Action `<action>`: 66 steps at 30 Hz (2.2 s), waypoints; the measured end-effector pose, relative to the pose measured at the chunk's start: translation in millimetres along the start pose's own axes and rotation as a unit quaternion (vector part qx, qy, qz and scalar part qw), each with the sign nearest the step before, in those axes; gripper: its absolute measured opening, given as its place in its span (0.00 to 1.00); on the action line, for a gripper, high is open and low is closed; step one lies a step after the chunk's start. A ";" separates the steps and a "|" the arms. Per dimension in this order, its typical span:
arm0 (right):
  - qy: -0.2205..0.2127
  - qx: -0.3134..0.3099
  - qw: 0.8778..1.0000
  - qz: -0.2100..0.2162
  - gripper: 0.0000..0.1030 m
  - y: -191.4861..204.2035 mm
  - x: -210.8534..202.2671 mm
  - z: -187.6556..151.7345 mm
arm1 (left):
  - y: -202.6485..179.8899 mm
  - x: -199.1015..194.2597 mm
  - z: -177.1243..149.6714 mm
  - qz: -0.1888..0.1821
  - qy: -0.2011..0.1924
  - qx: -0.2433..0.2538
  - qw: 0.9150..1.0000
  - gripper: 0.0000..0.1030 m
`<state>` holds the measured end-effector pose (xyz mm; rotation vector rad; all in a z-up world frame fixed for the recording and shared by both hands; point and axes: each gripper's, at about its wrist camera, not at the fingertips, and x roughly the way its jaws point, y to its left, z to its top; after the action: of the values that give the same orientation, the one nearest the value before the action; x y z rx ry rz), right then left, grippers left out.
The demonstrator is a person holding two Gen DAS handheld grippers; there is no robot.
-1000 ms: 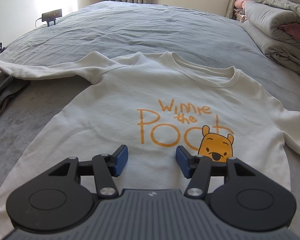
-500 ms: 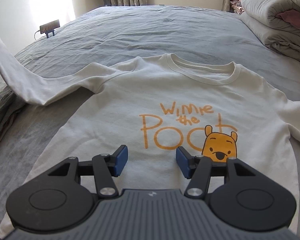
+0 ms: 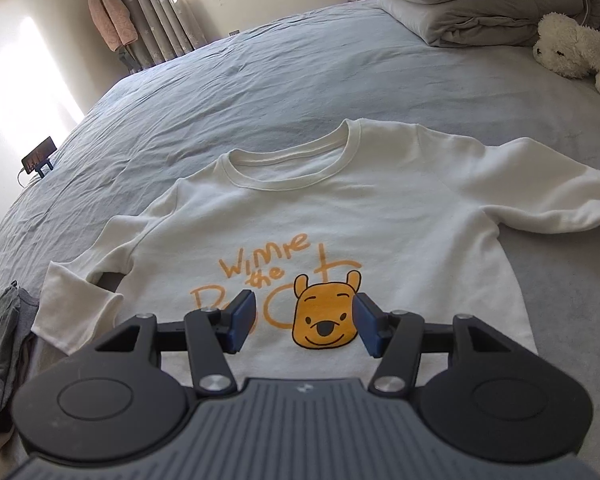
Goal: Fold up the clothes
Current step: 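Move both grippers back over the sweatshirt front, then grasp the sweatshirt side edge with the right gripper and fold it over the front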
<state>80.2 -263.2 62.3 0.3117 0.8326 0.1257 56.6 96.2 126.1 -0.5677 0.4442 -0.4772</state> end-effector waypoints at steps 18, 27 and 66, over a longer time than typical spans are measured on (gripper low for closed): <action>-0.017 0.010 0.991 0.129 0.56 68.0 37.3 -30.3 | 49.2 31.8 -2.1 0.210 0.090 -0.021 0.973 0.45; 0.040 0.084 0.983 0.160 0.11 110.1 78.2 -23.0 | 69.9 26.9 2.8 0.225 0.099 -0.066 0.967 0.46; -0.091 0.194 0.976 -0.047 0.09 -132.1 -41.0 51.7 | -17.5 144.4 -74.8 0.203 0.120 0.371 0.898 0.64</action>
<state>89.7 -409.3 81.6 0.6411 0.6855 -0.1561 128.2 -24.4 42.0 0.3298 0.5570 -0.2780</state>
